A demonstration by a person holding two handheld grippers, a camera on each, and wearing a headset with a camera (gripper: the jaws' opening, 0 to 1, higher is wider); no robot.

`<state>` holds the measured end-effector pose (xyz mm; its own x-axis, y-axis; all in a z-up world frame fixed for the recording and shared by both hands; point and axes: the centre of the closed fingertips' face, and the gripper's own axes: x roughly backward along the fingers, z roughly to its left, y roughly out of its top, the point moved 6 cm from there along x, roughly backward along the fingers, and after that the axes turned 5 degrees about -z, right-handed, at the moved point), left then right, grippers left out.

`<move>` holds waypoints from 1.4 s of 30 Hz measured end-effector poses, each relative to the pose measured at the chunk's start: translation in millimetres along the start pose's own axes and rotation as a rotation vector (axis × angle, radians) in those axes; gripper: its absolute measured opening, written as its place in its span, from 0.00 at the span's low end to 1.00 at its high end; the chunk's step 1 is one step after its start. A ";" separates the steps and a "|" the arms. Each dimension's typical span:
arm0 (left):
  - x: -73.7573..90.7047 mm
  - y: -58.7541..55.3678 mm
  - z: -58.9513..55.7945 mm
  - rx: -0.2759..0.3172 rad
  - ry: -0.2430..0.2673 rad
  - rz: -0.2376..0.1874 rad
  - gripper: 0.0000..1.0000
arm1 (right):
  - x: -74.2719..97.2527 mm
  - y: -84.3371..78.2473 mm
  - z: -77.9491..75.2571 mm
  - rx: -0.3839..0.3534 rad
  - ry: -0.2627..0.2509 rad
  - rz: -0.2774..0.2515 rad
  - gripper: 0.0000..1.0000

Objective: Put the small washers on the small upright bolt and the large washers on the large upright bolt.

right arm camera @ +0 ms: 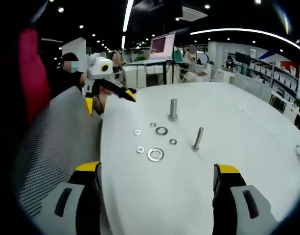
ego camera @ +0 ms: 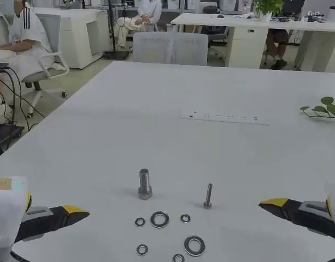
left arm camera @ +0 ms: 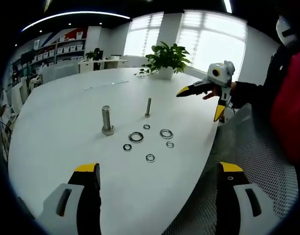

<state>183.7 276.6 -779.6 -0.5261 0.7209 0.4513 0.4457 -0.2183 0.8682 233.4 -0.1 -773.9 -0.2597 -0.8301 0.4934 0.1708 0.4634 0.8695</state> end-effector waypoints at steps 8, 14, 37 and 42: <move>-1.7 0.1 0.9 0.001 -0.002 0.004 0.99 | -0.8 -0.9 -0.3 -0.003 0.003 0.005 0.94; -3.0 0.4 0.4 0.001 -0.006 0.008 0.98 | -1.6 -2.6 -0.1 0.000 0.007 0.017 0.93; -5.1 -0.2 -0.6 0.003 -0.006 0.013 0.97 | -2.9 -4.9 -0.1 0.013 0.020 0.038 0.92; -5.1 -1.1 -0.8 0.008 -0.002 0.009 0.97 | -3.2 -7.1 0.4 0.012 0.020 0.044 0.92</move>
<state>185.3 272.5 -782.7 -0.5201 0.7203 0.4589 0.4562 -0.2200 0.8623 232.7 -0.7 -781.6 -0.2328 -0.8149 0.5308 0.1698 0.5034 0.8472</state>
